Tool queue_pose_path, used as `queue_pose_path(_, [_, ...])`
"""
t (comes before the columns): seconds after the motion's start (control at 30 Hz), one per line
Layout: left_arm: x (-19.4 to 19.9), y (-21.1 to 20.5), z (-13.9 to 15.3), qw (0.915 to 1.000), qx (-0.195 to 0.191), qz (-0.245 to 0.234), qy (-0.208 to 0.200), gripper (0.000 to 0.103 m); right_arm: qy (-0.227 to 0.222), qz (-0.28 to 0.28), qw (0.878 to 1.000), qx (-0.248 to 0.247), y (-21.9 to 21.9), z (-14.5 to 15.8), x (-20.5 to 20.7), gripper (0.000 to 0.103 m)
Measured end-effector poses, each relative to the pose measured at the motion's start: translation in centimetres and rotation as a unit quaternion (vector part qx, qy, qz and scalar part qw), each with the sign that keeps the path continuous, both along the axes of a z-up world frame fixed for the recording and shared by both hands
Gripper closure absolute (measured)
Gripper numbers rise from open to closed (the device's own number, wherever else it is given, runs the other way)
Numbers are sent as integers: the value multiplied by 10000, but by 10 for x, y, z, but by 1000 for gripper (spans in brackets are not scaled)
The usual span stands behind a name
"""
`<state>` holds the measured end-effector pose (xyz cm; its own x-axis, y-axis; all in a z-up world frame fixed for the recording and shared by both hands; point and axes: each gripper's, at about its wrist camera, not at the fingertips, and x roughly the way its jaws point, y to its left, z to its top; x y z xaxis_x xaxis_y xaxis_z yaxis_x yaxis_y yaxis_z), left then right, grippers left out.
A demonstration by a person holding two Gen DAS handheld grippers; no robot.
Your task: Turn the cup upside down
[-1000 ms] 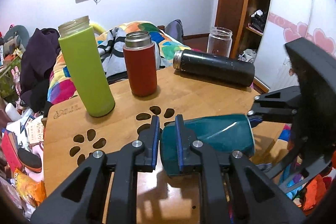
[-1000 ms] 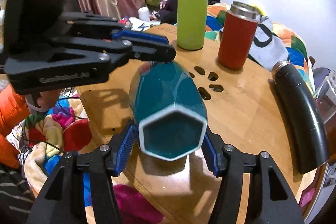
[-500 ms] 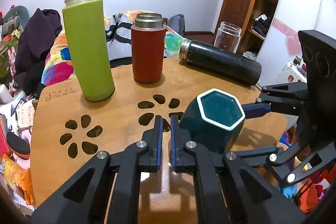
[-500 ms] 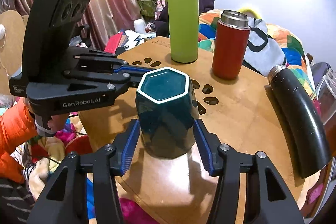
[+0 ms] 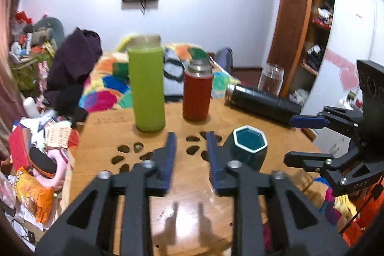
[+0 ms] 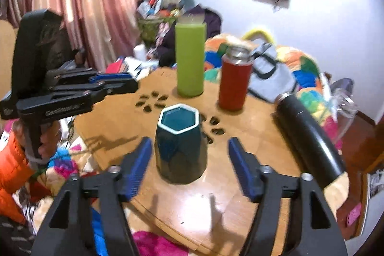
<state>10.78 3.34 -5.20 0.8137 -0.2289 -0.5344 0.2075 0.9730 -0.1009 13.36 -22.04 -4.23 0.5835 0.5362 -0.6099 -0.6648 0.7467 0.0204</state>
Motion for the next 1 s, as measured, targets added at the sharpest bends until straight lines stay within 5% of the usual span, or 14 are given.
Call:
queue_pose_path(0.07, [-14, 1, 10, 9996, -6, 163, -232, 41, -176, -218, 9995, 144, -7, 11, -9, 24])
queue_pose_path(0.23, [-43, -5, 27, 9955, 150, 559, -746, 3, -408, -716, 9956, 454, -20, 28, -26, 3])
queue_pose_path(0.53, [-73, -14, 28, 9939, -55, 690, -856, 0, -870, -1572, 9818, 616, -31, 36, -60, 0])
queue_pose_path(1.0, [-90, -19, 17, 9916, -134, 949, -870, 0, -1015, -1819, 9745, 831, -30, 30, -83, 0])
